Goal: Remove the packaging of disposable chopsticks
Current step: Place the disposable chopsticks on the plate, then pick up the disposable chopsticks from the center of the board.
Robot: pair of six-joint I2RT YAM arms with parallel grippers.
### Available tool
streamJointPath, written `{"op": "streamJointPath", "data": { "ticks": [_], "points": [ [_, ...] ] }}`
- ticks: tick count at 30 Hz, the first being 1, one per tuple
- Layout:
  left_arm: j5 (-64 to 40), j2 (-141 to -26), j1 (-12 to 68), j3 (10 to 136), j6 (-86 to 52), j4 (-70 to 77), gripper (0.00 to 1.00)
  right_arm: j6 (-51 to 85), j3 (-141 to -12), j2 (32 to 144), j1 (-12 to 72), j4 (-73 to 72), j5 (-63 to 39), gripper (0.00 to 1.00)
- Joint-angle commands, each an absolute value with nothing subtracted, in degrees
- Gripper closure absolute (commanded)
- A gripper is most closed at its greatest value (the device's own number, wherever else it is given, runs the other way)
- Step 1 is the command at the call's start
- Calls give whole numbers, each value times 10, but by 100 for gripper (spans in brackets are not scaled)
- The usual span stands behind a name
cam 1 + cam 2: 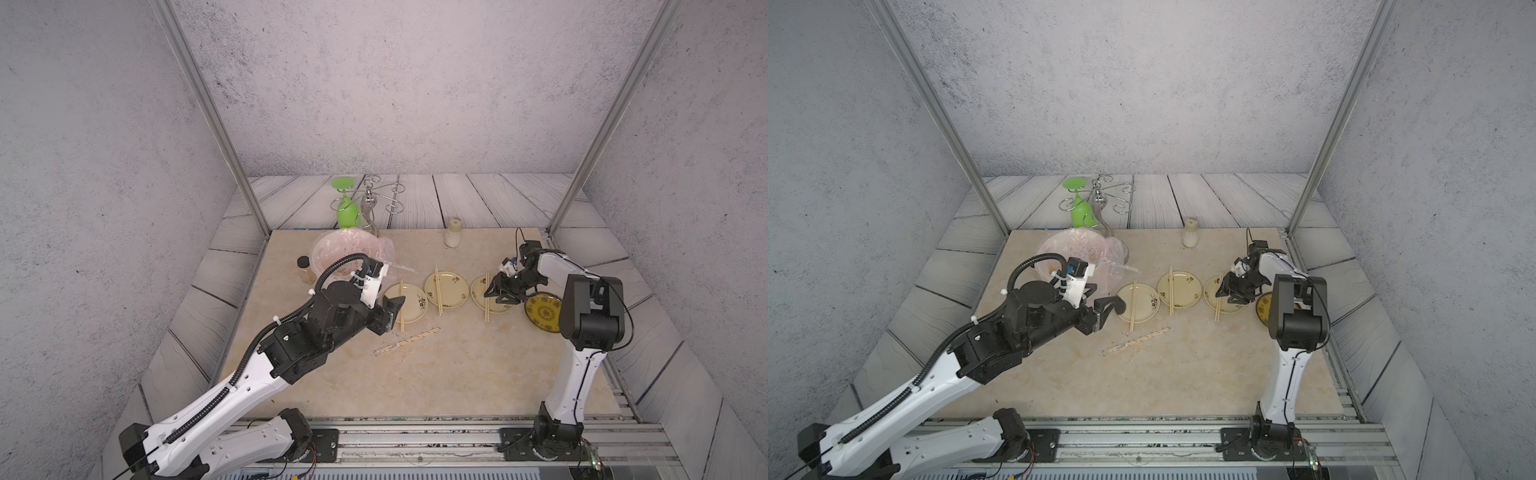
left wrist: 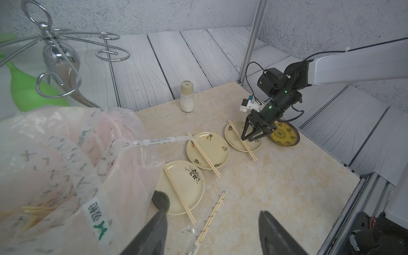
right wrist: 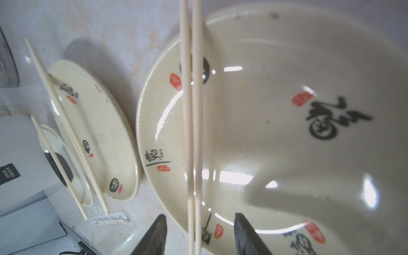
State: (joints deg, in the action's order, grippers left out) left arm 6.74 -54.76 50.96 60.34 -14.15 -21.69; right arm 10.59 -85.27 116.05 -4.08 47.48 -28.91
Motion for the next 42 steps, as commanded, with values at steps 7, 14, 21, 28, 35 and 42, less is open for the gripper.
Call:
{"op": "streamJointPath", "data": {
  "ticks": [7, 14, 21, 28, 35, 42],
  "points": [
    [77, -567, 507, 665, -89, -302, 33, 141, -776, 992, -43, 450, -237, 46],
    [40, -610, 507, 701, -78, -380, 37, 182, -683, 848, -40, 382, -235, 45],
    [-13, -686, 508, 682, -96, -381, 39, 200, -629, 723, -11, 377, -278, 43],
    [-9, -832, 509, 723, -63, -421, 41, 230, -555, 615, 37, 342, -295, 42],
    [-27, -945, 513, 759, -55, -428, 41, 232, -506, 541, 39, 323, -291, 41],
    [-20, -1058, 531, 826, -29, -447, 42, 217, -485, 505, 39, 337, -272, 40]
  ]
}}
